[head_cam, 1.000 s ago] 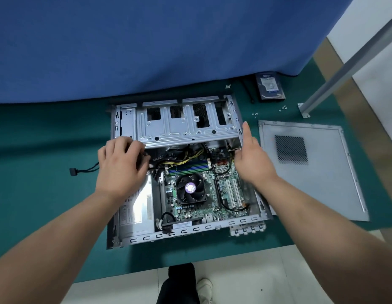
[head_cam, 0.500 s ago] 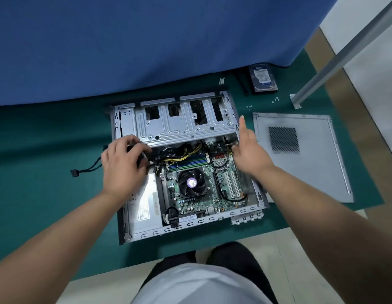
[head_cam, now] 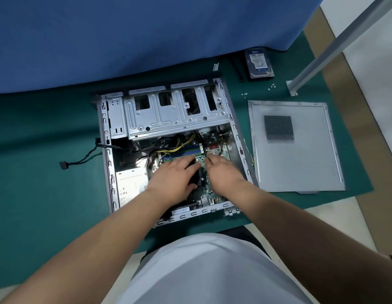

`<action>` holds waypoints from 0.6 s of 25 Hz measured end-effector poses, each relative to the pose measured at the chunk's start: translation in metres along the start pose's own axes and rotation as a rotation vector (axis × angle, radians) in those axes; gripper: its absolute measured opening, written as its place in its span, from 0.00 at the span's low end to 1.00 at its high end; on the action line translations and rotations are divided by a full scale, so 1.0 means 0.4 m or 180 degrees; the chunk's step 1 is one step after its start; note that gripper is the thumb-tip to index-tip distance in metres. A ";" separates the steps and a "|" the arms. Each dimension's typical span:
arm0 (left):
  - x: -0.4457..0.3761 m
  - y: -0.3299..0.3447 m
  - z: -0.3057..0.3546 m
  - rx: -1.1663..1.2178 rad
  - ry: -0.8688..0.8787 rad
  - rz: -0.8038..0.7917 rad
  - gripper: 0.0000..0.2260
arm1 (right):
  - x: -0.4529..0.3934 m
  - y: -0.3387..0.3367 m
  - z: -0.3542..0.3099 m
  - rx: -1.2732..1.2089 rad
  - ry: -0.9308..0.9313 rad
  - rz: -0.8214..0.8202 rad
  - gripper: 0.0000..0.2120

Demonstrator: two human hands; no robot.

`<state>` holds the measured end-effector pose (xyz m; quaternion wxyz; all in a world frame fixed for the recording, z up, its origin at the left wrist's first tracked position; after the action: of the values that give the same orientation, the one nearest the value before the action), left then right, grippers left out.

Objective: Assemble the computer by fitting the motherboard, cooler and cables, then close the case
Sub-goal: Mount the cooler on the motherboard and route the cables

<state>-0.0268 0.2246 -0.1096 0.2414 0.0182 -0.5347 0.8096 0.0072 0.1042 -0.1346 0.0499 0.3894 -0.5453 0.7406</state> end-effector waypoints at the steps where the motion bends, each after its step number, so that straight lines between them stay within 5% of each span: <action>1: -0.004 0.008 0.000 -0.0016 -0.0024 0.0003 0.32 | -0.004 0.004 -0.001 0.0041 -0.0013 0.0021 0.40; 15: -0.005 0.021 -0.002 -0.0047 -0.0154 -0.0022 0.31 | -0.045 0.001 0.001 0.0455 0.0066 0.0230 0.30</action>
<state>-0.0283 0.2219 -0.1175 0.2314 0.0378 -0.5463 0.8041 0.0197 0.1100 -0.1461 0.0009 0.3644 -0.5042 0.7829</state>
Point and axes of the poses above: each hand's wrist, its own x-axis away from the middle knuckle, its own y-axis out of the palm, z = x × y, the point moved 8 cm from there along -x, towards the middle knuckle, and after that the axes turned 9 degrees about x, right-handed, at the moved point
